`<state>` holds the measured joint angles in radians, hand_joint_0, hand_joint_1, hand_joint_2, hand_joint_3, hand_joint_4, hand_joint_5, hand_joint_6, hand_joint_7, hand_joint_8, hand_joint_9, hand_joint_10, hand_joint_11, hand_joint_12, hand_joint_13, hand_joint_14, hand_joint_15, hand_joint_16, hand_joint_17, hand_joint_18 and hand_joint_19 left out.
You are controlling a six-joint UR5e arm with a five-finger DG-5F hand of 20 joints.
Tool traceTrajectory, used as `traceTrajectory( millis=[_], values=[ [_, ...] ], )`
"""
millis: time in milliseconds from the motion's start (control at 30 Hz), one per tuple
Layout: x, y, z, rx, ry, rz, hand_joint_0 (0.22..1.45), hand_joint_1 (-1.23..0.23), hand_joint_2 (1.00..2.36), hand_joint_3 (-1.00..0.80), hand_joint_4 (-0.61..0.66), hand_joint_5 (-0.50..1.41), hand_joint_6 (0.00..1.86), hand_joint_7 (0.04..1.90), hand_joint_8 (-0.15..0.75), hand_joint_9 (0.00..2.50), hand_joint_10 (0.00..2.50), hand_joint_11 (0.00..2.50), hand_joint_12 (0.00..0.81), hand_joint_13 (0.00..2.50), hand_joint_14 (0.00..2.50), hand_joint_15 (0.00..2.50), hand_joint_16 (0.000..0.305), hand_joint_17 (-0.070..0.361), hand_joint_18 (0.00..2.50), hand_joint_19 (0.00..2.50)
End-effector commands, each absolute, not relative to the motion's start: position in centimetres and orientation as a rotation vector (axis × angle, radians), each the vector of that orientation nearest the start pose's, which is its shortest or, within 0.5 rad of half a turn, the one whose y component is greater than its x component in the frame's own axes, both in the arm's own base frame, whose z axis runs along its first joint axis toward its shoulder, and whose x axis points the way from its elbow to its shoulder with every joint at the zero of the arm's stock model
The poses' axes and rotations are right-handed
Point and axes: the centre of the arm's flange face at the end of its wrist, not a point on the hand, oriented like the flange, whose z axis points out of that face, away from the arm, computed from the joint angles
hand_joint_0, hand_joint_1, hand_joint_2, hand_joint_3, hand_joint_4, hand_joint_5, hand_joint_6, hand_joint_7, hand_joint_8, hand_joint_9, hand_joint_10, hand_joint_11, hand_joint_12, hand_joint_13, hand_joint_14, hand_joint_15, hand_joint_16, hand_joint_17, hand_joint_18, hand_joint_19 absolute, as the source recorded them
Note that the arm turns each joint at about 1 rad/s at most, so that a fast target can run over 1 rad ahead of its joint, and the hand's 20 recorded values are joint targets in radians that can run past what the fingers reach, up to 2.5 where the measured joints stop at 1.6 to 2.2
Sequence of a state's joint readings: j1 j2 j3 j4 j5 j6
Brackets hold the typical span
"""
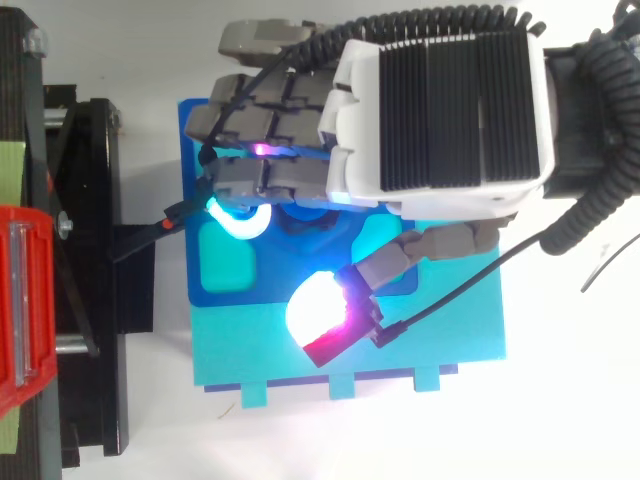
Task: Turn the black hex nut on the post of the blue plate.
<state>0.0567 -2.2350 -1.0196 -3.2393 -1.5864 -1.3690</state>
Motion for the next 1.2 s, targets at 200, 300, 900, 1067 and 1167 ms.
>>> traceTrajectory(
  millis=[200, 300, 900, 1067, 1167],
  values=[
    [73.6, -9.2, 33.6, 0.112, 1.764, 0.215, 0.49, -0.32, 1.00, -0.50, 0.20, -0.19, 0.50, 1.04, 0.248, 0.35, 0.00, 0.04, 0.349, 0.35, 0.00, 0.08, 0.055, 0.124, 0.17, 0.15],
    [73.9, -8.7, 33.6, 0.105, 1.748, 0.221, 0.49, -0.32, 1.00, -0.50, 0.20, -0.19, 0.50, 1.04, 0.247, 0.35, 0.00, 0.04, 0.348, 0.35, 0.00, 0.07, 0.055, 0.124, 0.17, 0.15],
    [73.7, -8.5, 31.2, 0.107, 1.741, 0.221, 0.49, -0.32, 1.00, -0.50, 0.20, -0.19, 0.50, 1.04, 0.248, 0.35, 0.00, 0.04, 0.346, 0.35, 0.00, 0.07, 0.055, 0.124, 0.17, 0.15],
    [73.7, -8.5, 31.3, 0.110, 1.729, 0.225, 0.49, -0.33, 1.00, -0.50, 0.20, -0.19, 0.50, 1.04, 0.250, 0.36, 0.00, 0.04, 0.347, 0.35, 0.00, 0.07, 0.055, 0.124, 0.17, 0.14],
    [73.7, -8.7, 31.3, 0.111, 1.729, 0.224, 0.50, -0.34, 1.00, -0.50, 0.20, -0.19, 0.50, 1.04, 0.250, 0.36, 0.00, 0.04, 0.345, 0.35, 0.00, 0.07, 0.055, 0.124, 0.17, 0.15]
  ],
)
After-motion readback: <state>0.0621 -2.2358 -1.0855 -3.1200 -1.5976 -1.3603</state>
